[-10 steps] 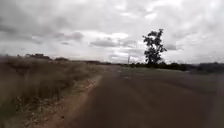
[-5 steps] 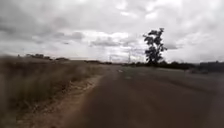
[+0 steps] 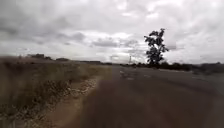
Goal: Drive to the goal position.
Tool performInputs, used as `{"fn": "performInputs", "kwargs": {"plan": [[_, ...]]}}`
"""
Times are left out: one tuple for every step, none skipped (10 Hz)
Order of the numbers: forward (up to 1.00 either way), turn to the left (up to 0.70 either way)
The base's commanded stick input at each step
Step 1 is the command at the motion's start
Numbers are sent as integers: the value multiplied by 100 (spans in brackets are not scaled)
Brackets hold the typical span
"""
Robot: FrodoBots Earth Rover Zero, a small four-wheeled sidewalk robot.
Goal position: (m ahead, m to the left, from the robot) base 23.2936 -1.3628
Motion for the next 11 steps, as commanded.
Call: {"fn": "performInputs", "kwargs": {"plan": [[50, 0], [50, 0], [50, 0], [50, 0], [50, 0], [50, 0], [50, 0], [50, 0], [50, 0], [50, 0], [50, 0]]}}
